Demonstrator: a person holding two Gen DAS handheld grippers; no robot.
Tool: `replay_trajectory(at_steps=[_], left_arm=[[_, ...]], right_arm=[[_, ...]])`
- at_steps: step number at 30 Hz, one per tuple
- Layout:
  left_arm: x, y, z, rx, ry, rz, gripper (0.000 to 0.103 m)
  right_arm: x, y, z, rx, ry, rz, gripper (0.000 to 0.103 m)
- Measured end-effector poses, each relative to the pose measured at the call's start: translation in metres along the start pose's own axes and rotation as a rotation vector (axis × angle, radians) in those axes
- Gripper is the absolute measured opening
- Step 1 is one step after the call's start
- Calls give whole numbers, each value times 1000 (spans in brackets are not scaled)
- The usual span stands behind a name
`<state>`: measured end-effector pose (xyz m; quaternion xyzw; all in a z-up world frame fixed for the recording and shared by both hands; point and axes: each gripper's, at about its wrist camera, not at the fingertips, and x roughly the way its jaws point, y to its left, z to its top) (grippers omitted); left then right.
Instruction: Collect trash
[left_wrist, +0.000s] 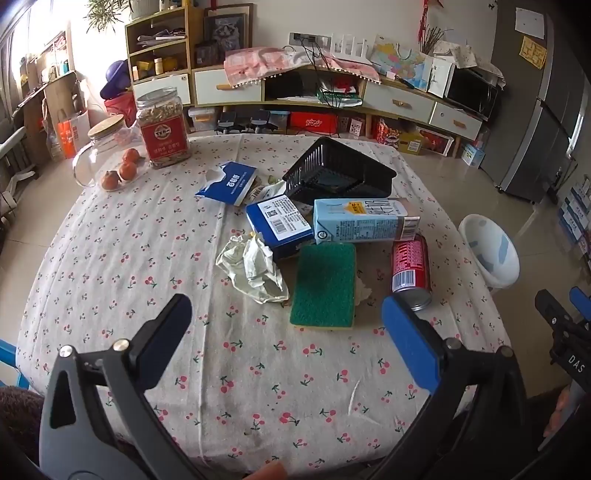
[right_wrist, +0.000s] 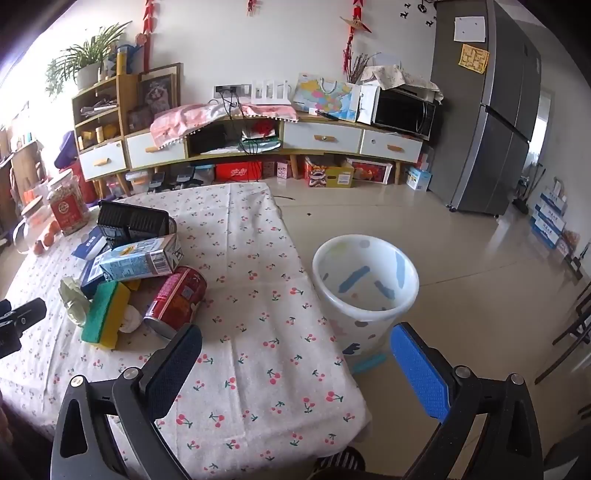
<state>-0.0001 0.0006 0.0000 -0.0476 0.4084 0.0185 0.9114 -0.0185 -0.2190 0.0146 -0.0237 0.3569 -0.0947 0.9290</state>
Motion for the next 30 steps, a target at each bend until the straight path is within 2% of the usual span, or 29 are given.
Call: replay_trajectory(at_steps=[10, 30], left_arm=[[-1, 1, -2, 1, 5, -9, 102], [1, -2, -6, 12, 13, -18, 102]], right_arm=[[3, -7, 1, 36, 12, 3, 103], [5, 5, 1, 38, 15, -1, 103]])
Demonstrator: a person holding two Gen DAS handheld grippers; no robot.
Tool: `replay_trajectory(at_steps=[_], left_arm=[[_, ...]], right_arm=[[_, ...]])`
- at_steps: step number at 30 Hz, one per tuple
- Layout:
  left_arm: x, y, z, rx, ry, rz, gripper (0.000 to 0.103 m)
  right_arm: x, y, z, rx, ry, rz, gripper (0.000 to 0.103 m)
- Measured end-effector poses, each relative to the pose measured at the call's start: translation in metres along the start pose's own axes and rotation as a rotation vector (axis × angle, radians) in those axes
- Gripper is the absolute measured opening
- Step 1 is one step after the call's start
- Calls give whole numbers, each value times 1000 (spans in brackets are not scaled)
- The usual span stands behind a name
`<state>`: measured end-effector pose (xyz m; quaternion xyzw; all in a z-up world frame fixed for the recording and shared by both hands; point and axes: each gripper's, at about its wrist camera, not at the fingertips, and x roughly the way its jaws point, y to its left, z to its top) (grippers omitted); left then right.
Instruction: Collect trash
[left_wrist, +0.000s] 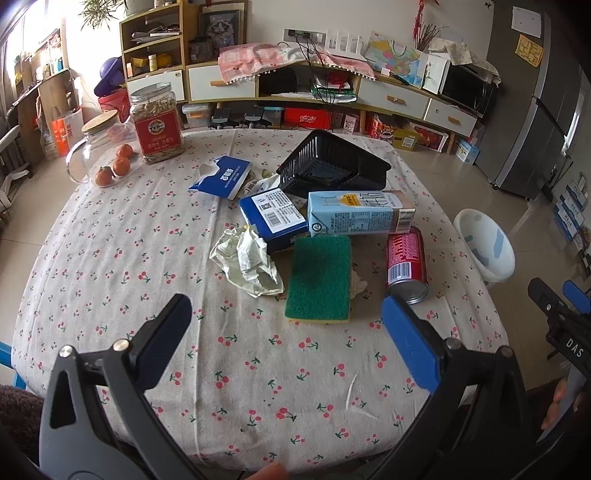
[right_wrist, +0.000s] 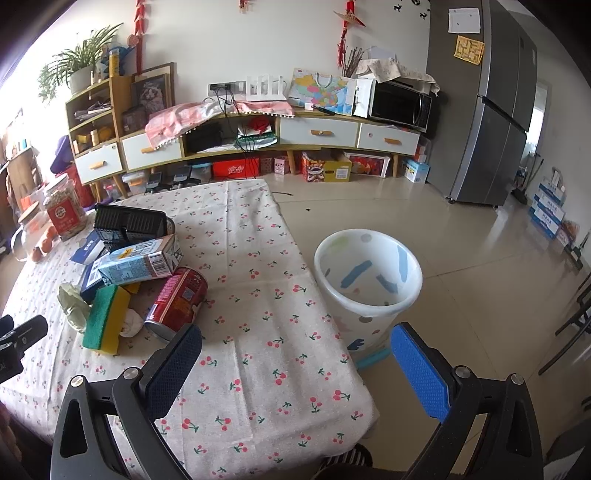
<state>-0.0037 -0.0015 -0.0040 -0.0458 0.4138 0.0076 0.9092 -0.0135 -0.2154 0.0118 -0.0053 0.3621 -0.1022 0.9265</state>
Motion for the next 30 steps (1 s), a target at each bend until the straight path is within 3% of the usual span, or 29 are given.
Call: replay_trajectory(at_steps=[30], left_arm=[[0, 1, -3, 0, 6, -7, 102]], right_arm=[[2, 1, -1, 0, 4, 15, 103]])
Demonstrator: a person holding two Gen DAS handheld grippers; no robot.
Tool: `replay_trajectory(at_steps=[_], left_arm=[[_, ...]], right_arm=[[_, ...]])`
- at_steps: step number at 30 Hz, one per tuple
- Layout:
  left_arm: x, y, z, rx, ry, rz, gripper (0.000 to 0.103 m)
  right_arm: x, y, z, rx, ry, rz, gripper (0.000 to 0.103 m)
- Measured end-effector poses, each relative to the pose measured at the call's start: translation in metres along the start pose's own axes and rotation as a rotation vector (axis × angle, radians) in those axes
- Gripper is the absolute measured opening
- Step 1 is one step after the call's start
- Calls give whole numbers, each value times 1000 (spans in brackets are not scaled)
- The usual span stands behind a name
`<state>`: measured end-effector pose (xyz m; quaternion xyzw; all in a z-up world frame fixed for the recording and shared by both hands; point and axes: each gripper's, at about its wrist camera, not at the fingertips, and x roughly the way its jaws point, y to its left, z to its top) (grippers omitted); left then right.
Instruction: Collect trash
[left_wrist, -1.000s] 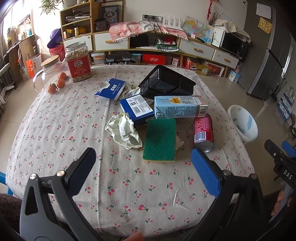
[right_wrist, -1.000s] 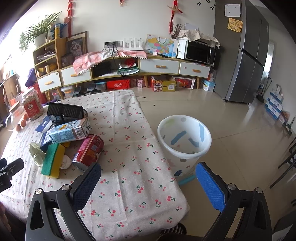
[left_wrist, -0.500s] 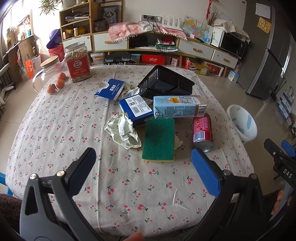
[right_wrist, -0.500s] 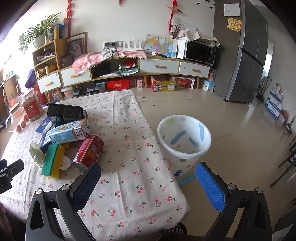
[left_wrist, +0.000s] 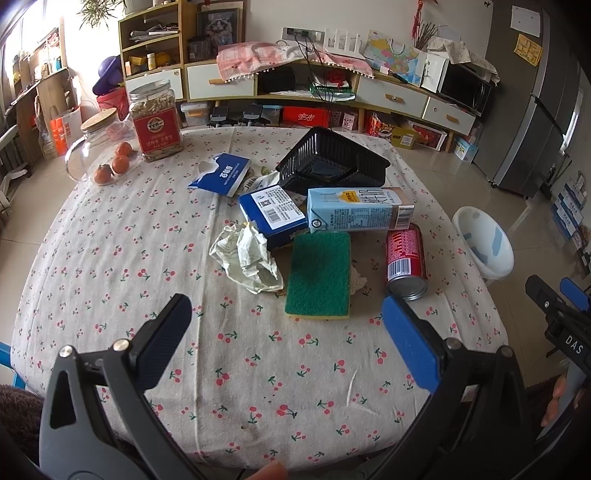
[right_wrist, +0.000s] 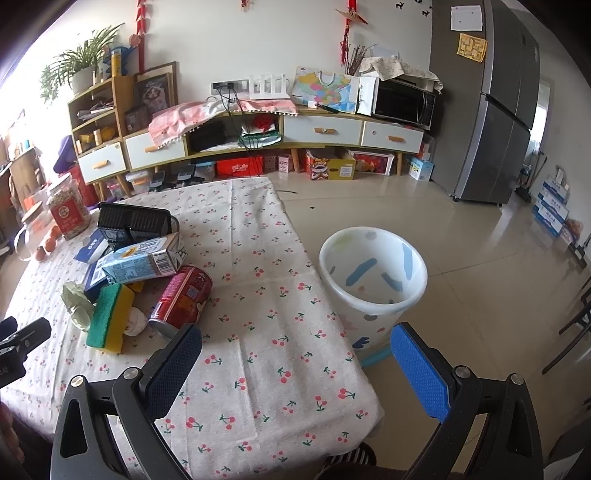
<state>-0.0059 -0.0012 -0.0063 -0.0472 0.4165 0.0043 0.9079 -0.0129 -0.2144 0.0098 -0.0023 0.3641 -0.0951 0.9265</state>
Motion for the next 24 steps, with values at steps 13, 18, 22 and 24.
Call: replay_trajectory(at_steps=[13, 18, 22, 24], left_arm=[[0, 2, 0, -1, 5, 0, 102], [0, 2, 0, -2, 4, 0, 102], [1, 2, -1, -4, 5, -2, 102], [0, 2, 0, -3, 6, -1, 102]], right_arm=[[0, 1, -1, 3, 0, 1, 103], [0, 1, 0, 1, 1, 1, 103], [0, 0, 0, 2, 0, -1, 103], [0, 1, 0, 2, 1, -1, 103]])
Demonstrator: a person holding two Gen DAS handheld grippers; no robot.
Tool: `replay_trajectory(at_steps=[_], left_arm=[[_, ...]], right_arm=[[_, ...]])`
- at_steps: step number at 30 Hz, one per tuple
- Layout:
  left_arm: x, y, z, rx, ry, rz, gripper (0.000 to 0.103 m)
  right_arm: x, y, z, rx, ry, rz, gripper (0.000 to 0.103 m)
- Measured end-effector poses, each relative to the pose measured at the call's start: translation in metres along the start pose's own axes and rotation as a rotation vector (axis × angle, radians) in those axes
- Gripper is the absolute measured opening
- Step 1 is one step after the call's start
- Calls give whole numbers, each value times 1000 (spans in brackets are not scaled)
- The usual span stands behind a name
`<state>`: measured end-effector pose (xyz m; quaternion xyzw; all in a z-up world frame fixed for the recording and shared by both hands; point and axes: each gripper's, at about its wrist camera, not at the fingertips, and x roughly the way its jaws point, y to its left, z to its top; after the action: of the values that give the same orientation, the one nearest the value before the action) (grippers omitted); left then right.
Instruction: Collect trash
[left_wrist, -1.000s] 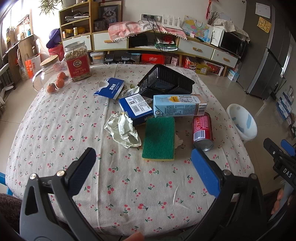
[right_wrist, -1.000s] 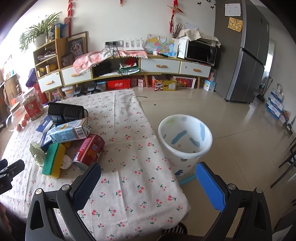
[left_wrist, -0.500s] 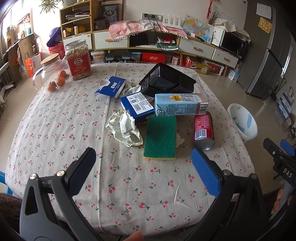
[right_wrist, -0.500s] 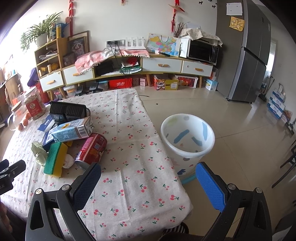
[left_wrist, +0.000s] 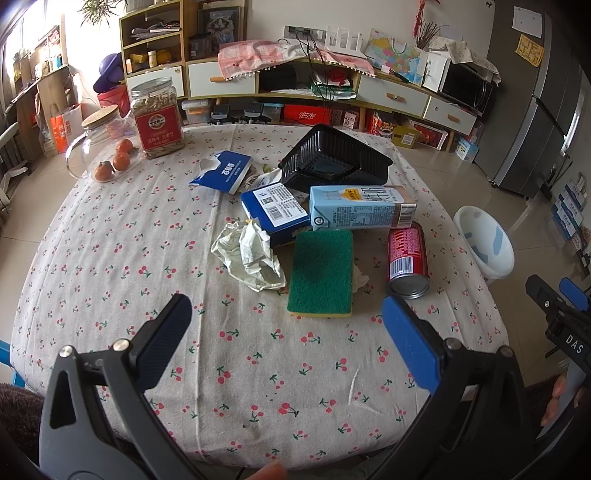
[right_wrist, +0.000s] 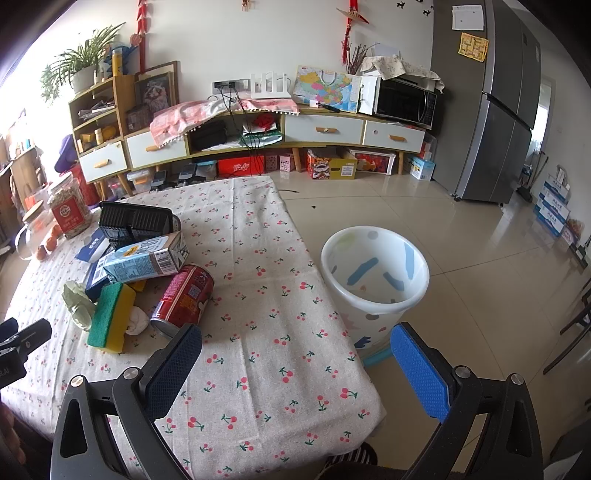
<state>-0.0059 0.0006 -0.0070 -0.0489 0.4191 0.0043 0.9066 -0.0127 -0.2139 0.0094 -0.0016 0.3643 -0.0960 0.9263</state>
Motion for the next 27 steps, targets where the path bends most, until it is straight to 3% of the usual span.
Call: replay_trajectory(at_steps=[11, 17, 27], left_arm=[[6, 8, 2, -1, 30, -3, 102], [6, 9, 15, 60, 23, -13, 102], [29, 28, 50, 84, 128, -20, 102]], right_arm=[[3, 3, 2, -8, 21, 13, 103], [3, 0, 17, -14, 28, 37, 103], [16, 29, 58, -156, 105, 97, 103]])
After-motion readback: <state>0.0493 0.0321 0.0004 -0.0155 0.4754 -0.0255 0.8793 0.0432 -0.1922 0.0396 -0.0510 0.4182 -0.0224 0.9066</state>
